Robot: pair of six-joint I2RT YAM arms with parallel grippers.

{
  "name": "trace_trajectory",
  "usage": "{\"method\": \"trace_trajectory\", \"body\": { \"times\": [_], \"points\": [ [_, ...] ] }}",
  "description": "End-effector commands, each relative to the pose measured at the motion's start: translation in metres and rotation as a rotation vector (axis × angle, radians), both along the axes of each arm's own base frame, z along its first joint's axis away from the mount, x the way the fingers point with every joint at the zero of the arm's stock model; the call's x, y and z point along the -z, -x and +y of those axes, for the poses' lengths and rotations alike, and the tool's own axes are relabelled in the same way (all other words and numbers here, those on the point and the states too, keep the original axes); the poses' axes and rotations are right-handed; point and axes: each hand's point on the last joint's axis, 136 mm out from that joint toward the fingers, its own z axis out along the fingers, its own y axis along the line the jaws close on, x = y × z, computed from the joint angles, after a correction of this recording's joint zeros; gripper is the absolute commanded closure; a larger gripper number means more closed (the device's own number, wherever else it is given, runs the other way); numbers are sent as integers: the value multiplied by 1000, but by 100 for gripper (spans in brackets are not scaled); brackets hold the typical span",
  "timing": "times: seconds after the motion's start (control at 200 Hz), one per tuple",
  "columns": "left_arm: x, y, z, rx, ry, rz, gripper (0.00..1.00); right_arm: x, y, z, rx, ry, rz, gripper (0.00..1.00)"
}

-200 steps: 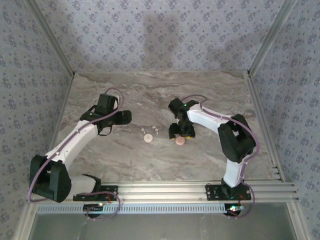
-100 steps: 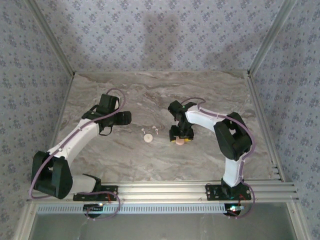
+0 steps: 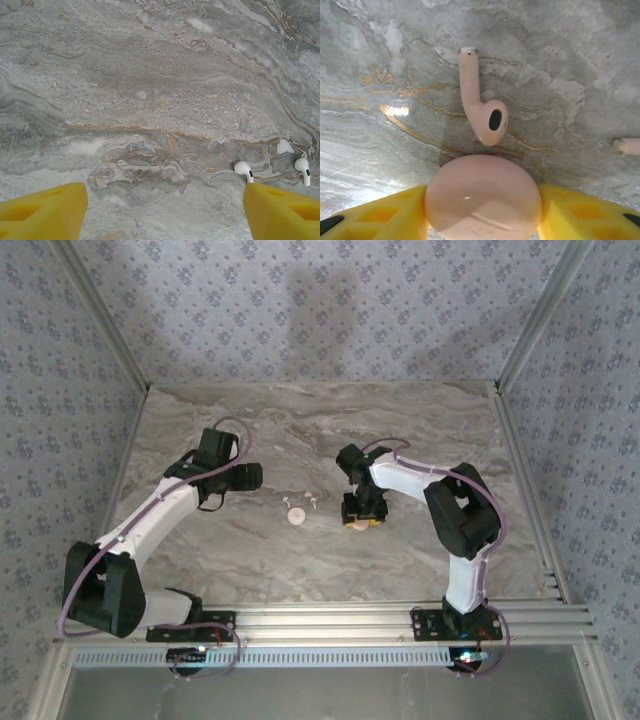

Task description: Insert the wireless bluetooth earbuds into the charging case

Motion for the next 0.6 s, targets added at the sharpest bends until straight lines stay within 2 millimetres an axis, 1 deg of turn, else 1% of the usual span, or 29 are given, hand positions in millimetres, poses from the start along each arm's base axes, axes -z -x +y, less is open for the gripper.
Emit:
{"method": "trace_trajectory", "body": {
  "times": [0.0,0.04,0.05,0.125,0.205,0.225,0.295,0.43,0.495,0.54,0.595],
  "points": [
    [-3,1,-12,44,35,-2,22,1,-3,-7,3,21,-53,46],
    [-4,2,-21,75,79,-9,25,-9,-11,-5,4,11,-108,47],
    [-4,3,-23,85,90,-10,25,-5,-6,-10,4,23,-102,47],
    [-9,5,-43,155,162,-42,28,-20,-7,-10,4,-12,-174,47],
    [-18,10,-62,236,214,-102,28,-43,-15,-4,9,-101,-296,47],
    [-20,11,-68,260,226,-118,28,-50,-20,-1,12,-134,-338,47],
    [-34,17,-85,341,264,-192,28,-72,-25,7,7,-234,-438,48],
    [-59,30,-104,443,328,-349,29,-115,-28,22,-15,-420,-600,50],
    [-73,40,-114,522,359,-435,33,-134,-28,29,-27,-513,-668,50],
    [-79,48,-120,574,362,-494,36,-147,-28,34,-33,-575,-710,50],
    [-83,59,-127,639,351,-561,36,-159,-27,39,-42,-647,-745,50]
  ]
}}
